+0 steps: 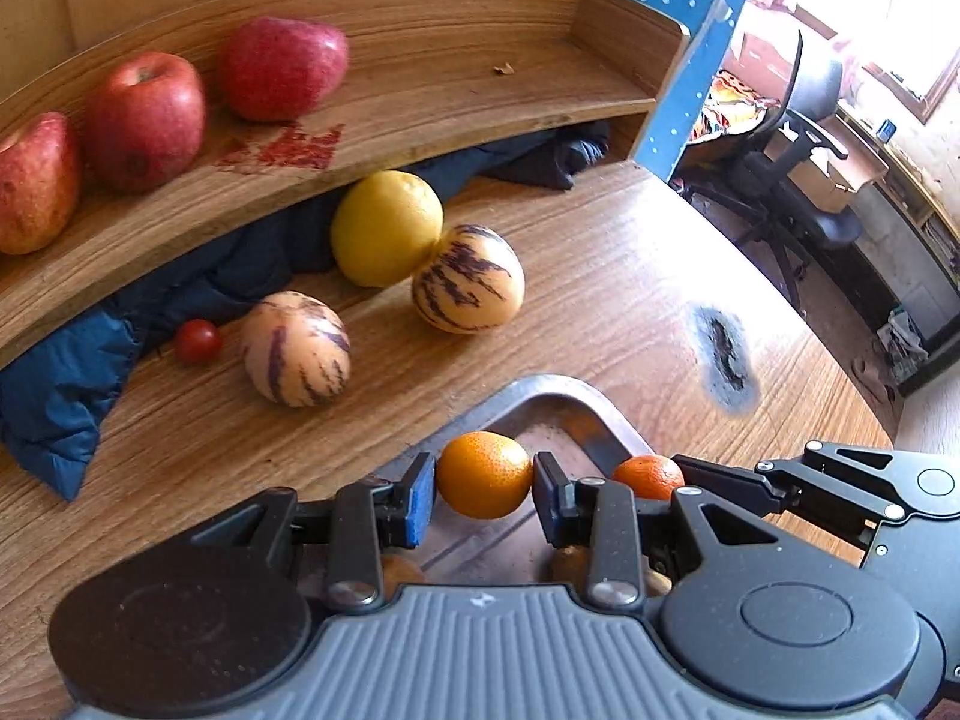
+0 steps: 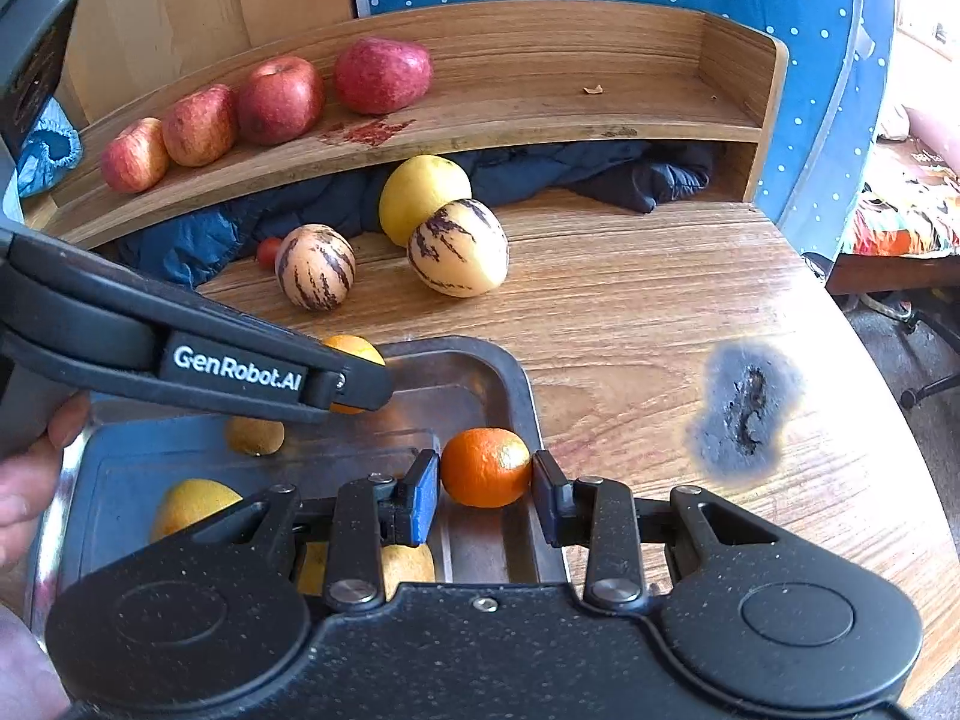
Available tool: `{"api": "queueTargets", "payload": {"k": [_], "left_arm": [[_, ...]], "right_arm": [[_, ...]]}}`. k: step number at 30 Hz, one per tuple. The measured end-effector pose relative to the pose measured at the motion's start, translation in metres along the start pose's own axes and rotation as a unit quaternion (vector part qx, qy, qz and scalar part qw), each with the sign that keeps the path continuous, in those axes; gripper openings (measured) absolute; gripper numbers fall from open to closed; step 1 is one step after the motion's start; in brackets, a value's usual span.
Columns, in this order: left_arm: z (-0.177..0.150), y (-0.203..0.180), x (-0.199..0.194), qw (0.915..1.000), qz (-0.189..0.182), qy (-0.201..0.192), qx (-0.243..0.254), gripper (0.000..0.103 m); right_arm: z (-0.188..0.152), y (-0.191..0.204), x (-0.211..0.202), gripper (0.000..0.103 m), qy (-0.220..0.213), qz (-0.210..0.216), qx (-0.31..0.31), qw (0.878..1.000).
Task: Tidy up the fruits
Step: 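Carry the orange and mandarin over the steel tray and open both grippers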
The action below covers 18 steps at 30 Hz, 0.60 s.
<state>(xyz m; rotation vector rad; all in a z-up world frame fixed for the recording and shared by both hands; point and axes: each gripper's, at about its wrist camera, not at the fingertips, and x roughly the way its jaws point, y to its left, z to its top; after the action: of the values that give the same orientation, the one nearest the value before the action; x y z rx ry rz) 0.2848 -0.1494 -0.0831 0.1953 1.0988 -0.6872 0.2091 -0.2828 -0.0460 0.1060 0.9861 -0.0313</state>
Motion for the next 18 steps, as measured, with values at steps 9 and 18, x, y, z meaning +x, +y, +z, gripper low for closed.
{"api": "queueTargets", "payload": {"k": [9,18], "left_arm": [[-0.002,-0.006,0.004,1.0000,0.006,0.006,-0.005,0.039],[-0.002,-0.012,0.000,0.9996,0.021,-0.004,-0.016,0.056]], "right_arm": [[-0.004,-0.005,-0.004,0.038,-0.001,0.007,0.000,1.000],[-0.009,-0.013,-0.016,0.057,-0.008,0.009,0.001,1.000]]}}
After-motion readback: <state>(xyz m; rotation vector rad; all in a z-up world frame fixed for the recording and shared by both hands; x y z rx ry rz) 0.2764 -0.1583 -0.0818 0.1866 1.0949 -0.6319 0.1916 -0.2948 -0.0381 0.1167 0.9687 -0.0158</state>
